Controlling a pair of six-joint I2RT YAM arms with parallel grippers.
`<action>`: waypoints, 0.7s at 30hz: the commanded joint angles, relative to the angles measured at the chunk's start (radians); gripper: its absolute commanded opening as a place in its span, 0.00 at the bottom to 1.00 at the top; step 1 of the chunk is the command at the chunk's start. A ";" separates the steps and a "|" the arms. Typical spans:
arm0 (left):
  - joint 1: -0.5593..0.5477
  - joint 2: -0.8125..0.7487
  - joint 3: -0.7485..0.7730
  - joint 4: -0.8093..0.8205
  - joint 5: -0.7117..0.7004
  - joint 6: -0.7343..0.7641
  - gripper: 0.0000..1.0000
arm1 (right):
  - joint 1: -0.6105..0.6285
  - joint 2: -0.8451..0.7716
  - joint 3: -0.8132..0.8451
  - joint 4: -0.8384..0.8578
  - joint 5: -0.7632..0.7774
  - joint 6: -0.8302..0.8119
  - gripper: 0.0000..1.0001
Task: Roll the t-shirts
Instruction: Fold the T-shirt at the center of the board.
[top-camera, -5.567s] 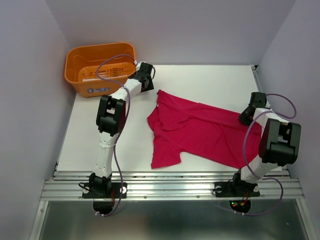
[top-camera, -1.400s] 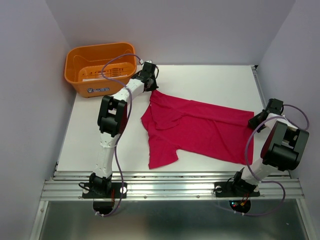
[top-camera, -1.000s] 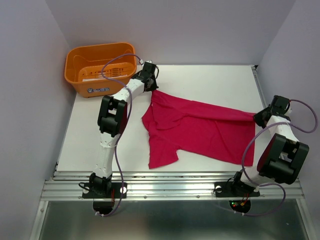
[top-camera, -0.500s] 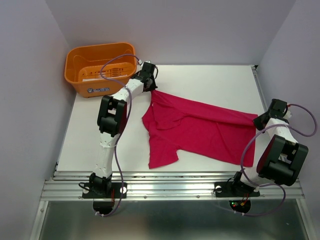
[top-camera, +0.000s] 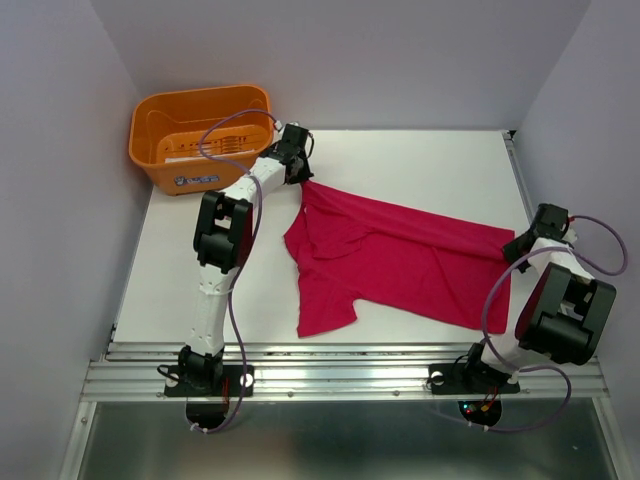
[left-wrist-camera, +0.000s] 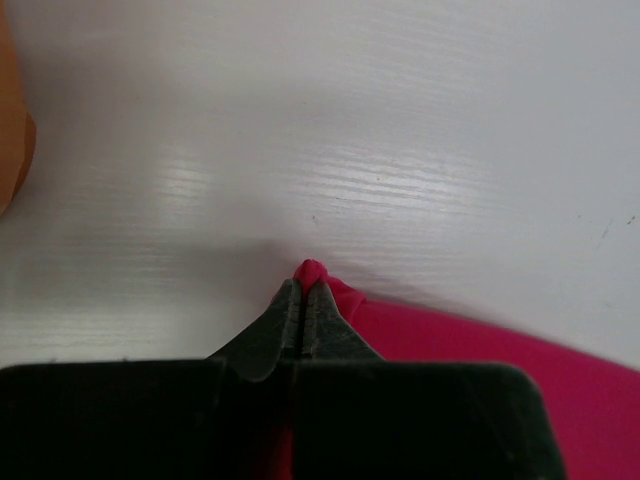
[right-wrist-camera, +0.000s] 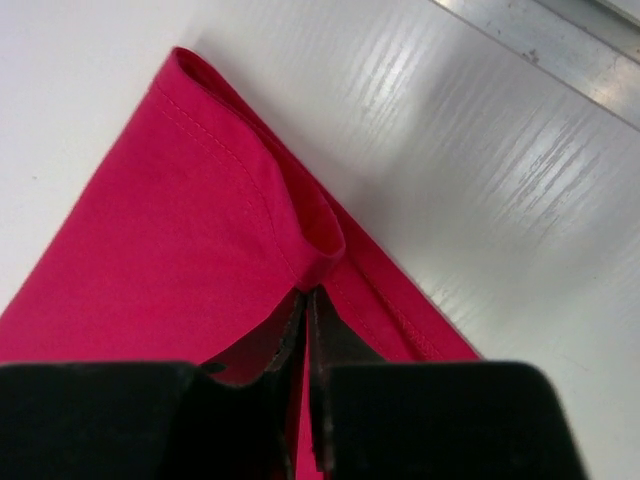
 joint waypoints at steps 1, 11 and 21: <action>0.011 -0.032 0.047 -0.020 0.022 0.012 0.06 | -0.005 0.006 -0.016 0.033 0.021 -0.002 0.16; -0.014 -0.147 0.090 -0.067 -0.007 0.060 0.74 | -0.005 -0.112 0.084 -0.060 -0.024 -0.023 0.55; -0.110 -0.411 -0.171 -0.092 -0.053 0.023 0.68 | -0.005 -0.244 0.088 -0.134 -0.105 -0.039 0.59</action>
